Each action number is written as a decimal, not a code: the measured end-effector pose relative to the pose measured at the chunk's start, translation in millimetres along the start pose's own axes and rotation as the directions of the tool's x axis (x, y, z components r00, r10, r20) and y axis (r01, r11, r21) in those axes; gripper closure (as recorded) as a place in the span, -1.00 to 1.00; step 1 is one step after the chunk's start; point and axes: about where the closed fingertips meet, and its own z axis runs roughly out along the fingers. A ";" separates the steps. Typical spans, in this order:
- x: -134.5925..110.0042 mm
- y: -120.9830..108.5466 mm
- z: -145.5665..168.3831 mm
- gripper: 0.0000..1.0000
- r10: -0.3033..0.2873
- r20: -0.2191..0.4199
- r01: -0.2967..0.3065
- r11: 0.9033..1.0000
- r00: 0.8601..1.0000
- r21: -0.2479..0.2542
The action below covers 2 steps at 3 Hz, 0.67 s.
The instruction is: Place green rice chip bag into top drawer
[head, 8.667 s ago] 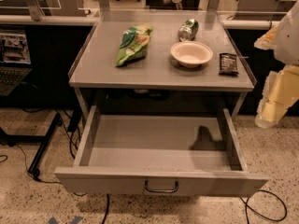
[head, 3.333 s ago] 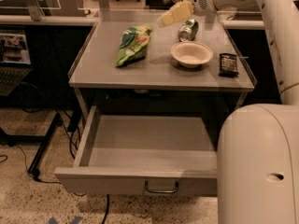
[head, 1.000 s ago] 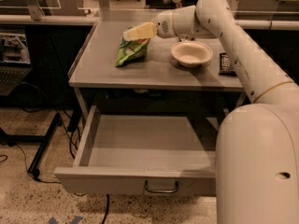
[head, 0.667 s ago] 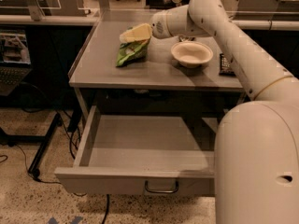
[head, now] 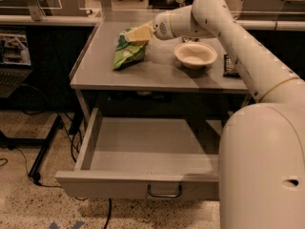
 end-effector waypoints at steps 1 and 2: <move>0.0 0.0 0.0 0.29 0.000 0.000 0.000 1.000 1.000 0.000; 0.0 0.0 0.1 0.77 0.000 0.000 0.000 1.000 1.000 0.000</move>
Offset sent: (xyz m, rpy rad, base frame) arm 0.0000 0.0000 0.0000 0.0000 0.0000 0.0000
